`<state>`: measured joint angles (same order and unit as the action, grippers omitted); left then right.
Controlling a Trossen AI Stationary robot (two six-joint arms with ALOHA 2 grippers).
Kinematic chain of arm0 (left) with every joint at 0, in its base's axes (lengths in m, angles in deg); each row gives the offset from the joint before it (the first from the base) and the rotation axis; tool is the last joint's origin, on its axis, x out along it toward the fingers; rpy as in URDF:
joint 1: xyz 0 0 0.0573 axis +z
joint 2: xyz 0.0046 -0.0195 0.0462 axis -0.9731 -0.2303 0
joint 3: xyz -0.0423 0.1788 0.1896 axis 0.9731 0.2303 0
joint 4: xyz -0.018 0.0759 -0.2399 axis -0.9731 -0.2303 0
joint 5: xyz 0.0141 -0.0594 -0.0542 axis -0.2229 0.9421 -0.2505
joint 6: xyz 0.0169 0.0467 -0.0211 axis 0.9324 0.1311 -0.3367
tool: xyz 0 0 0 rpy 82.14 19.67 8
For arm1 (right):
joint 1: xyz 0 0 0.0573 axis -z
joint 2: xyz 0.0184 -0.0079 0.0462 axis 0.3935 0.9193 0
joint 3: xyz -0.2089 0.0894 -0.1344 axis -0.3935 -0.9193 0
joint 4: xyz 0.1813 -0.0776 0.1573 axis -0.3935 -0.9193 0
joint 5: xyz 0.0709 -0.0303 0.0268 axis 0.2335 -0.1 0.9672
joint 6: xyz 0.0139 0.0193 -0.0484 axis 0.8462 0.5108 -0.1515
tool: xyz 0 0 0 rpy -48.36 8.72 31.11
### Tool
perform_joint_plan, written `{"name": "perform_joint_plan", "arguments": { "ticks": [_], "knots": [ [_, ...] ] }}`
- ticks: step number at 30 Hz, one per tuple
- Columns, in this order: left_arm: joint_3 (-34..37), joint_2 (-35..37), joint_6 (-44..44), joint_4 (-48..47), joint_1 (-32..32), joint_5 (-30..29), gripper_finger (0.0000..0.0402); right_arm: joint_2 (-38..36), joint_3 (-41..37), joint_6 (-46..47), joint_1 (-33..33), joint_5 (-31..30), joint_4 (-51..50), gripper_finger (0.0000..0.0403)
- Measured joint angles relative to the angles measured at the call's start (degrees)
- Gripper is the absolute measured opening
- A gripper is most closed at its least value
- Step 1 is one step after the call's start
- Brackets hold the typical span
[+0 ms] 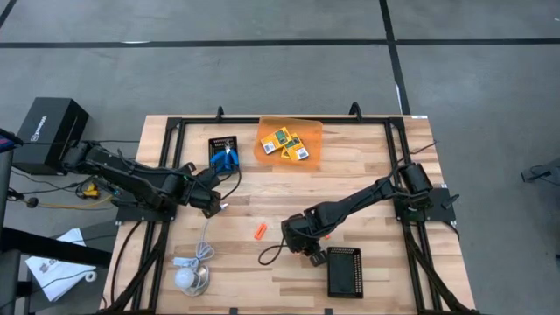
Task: Pick & Place School Supplies
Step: Put the eraser into the bottom black bin
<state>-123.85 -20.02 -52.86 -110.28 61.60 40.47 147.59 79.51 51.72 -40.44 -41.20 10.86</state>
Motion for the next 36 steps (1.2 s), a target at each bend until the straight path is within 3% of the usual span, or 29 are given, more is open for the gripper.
{"name": "perform_joint_plan", "arguments": {
  "ticks": [7,17,25,31,36],
  "knots": [
    [0.00,0.00,-0.01,0.21,0.00,-0.06,0.0131,-0.42,-0.10,1.13,2.05,1.10,0.17,0.0022],
    [-0.02,0.00,-1.33,1.47,0.00,0.09,0.0131,-0.96,4.47,6.08,4.88,5.43,0.36,0.0023],
    [-0.02,-0.02,-1.65,2.25,0.00,1.15,0.0131,-7.89,10.38,10.01,5.20,5.94,-9.81,0.0023],
    [-0.02,-0.02,-1.60,2.65,0.00,1.04,0.0131,-14.51,1.68,20.61,0.54,5.37,-11.90,0.0023],
    [0.11,-0.04,-1.55,3.10,0.00,0.60,0.0131,-18.75,-7.21,34.26,-6.21,2.71,-7.76,0.0023]
  ]
}}
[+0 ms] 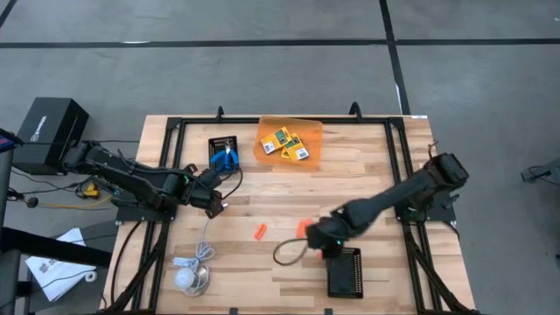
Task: Pick & Place School Supplies
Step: Put the eraser into the bottom black bin
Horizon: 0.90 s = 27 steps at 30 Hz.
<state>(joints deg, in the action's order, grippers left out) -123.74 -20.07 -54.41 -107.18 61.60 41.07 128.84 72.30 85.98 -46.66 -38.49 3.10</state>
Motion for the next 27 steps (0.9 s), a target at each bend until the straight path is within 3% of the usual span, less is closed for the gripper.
{"name": "perform_joint_plan", "arguments": {
  "ticks": [8,21,27],
  "knots": [
    [0.07,0.00,0.72,0.70,0.00,-0.04,0.0131,-5.17,-6.83,13.95,-6.78,-5.11,2.80,0.0023],
    [0.11,0.00,1.54,1.39,0.00,-0.08,0.0131,-5.20,-11.68,17.79,-8.47,-6.05,7.44,0.0027],
    [0.11,0.00,1.54,1.46,0.00,-0.08,0.0131,-5.26,-11.68,19.72,-9.67,-7.66,7.52,0.0133]
  ]
}}
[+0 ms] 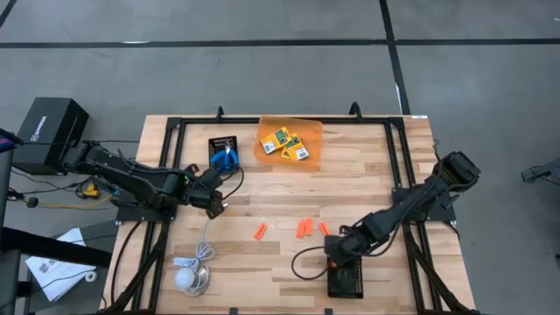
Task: Pick & Place School Supplies
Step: Put the eraser into the bottom black bin
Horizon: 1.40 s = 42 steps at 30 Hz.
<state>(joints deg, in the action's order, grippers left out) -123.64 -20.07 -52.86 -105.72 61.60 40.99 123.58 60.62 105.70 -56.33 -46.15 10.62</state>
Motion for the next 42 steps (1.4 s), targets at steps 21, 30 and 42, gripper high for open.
{"name": "perform_joint_plan", "arguments": {
  "ticks": [21,30,42],
  "knots": [
    [0.00,0.02,-1.90,29.47,0.00,1.23,0.0131,-13.38,10.36,-3.24,9.62,-18.96,8.15,0.0168],
    [0.00,0.03,4.76,55.10,-0.36,2.66,0.0131,-10.14,10.40,-10.56,20.36,-21.13,47.30,0.0124],
    [0.04,7.31,19.16,78.85,0.66,9.08,0.0131,-4.90,14.99,-13.53,26.04,-13.70,59.17,0.0112]
  ]
}}
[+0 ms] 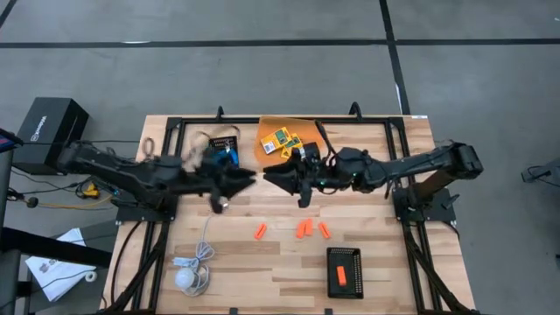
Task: Pick & Place School Supplies
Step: Put the eraser into the bottom black bin
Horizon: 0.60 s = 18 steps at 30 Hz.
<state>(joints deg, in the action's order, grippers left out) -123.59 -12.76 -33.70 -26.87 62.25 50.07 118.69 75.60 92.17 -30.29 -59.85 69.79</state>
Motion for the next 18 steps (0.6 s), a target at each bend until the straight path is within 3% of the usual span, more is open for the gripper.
{"name": "perform_joint_plan", "arguments": {
  "ticks": [9,14,18],
  "knots": [
    [-0.04,14.37,14.17,-2.06,-0.76,-0.41,0.0131,-1.51,3.35,-7.57,5.20,4.92,-12.12,0.0112],
    [-0.04,16.72,14.78,-2.13,-0.76,0.62,0.0131,-1.53,3.35,-8.79,6.82,7.27,-10.24,0.0112],
    [-0.04,15.55,13.65,-2.39,-0.76,4.93,0.0131,-1.53,3.35,-8.77,9.03,10.45,-6.92,0.0112]
  ]
}}
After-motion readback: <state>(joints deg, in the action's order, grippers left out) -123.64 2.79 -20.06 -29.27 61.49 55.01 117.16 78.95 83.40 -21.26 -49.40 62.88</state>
